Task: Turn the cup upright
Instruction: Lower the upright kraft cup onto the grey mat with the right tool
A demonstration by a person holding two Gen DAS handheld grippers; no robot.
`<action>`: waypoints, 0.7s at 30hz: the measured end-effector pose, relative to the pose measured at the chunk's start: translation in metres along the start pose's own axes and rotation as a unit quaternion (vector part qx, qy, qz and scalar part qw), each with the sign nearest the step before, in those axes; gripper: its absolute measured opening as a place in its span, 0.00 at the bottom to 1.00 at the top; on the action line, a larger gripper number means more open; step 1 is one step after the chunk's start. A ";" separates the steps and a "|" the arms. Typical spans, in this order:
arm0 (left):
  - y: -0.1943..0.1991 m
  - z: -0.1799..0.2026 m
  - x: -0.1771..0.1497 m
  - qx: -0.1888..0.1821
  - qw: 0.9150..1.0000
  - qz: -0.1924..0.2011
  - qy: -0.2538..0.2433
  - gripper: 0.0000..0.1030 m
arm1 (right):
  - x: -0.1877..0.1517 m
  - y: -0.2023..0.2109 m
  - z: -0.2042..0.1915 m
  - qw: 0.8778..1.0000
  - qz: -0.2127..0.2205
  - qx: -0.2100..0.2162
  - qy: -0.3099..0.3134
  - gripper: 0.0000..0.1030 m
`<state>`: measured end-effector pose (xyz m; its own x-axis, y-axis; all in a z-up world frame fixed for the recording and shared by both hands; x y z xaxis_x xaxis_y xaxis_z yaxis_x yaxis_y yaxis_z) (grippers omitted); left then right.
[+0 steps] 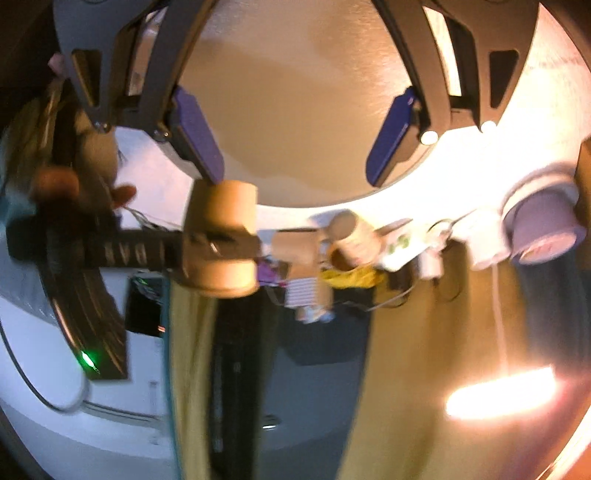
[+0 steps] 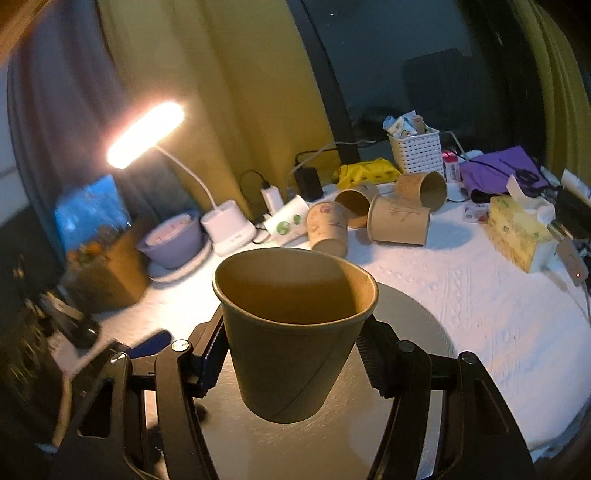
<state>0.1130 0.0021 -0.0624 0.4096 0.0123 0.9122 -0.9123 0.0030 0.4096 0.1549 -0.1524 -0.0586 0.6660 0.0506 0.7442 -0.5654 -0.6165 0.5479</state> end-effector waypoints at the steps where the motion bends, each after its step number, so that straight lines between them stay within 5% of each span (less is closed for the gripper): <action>1: -0.005 -0.007 0.000 0.008 1.000 -0.006 0.012 0.78 | -0.001 -0.007 0.000 1.000 -0.005 -0.006 0.010 0.64; 9: -0.030 -0.041 -0.006 0.056 0.994 -0.056 0.073 0.78 | -0.008 -0.053 0.004 0.998 -0.040 -0.024 0.043 0.64; 21: -0.030 -0.045 -0.006 0.058 0.993 -0.060 0.078 0.78 | -0.017 -0.076 0.007 0.989 -0.085 -0.079 0.089 0.64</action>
<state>0.1375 0.0472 -0.0807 0.5027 0.1729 0.8470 -0.8464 -0.1010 0.5230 0.1900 -0.1116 -0.1155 0.6687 0.2895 0.6849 -0.5313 -0.4584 0.7125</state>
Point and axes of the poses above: each gripper's, at about its wrist camera, not at the fingertips, and y roughly against the way its jaws point, z to its right, x to its top, the point moved 6 cm from there along -y, roughly the way its jaws point, and after that the axes turned 15 degrees about x, right-handed, at the moved point
